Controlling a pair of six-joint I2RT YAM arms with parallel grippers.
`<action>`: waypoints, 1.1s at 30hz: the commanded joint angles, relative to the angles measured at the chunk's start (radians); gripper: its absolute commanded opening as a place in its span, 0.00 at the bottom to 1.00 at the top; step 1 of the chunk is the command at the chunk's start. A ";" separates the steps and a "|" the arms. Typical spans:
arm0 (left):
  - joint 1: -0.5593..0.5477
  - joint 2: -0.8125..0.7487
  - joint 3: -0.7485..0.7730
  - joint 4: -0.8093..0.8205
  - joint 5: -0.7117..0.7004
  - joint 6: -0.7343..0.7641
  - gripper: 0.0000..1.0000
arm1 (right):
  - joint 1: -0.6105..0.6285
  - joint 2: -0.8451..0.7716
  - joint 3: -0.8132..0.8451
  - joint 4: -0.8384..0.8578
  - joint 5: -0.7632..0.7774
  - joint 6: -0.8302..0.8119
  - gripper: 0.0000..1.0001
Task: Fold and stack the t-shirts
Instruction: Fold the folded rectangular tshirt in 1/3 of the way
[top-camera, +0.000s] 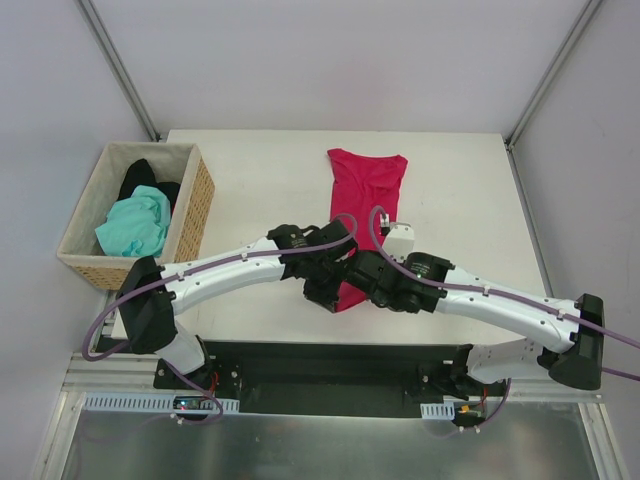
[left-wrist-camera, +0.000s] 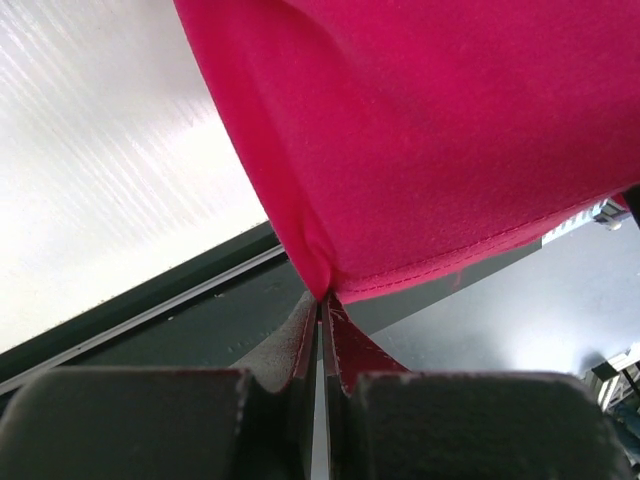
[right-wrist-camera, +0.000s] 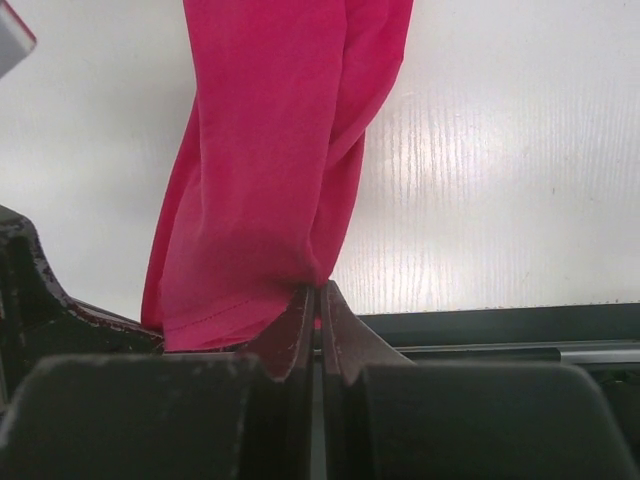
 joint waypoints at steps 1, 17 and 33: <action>-0.006 -0.028 0.049 -0.079 -0.053 -0.023 0.00 | 0.003 0.001 0.032 -0.049 0.067 0.022 0.01; 0.092 0.097 0.283 -0.147 -0.083 0.146 0.00 | -0.062 0.094 0.145 -0.060 0.107 -0.043 0.01; 0.166 0.191 0.330 -0.145 -0.015 0.211 0.00 | -0.110 0.142 0.098 -0.023 0.027 -0.041 0.01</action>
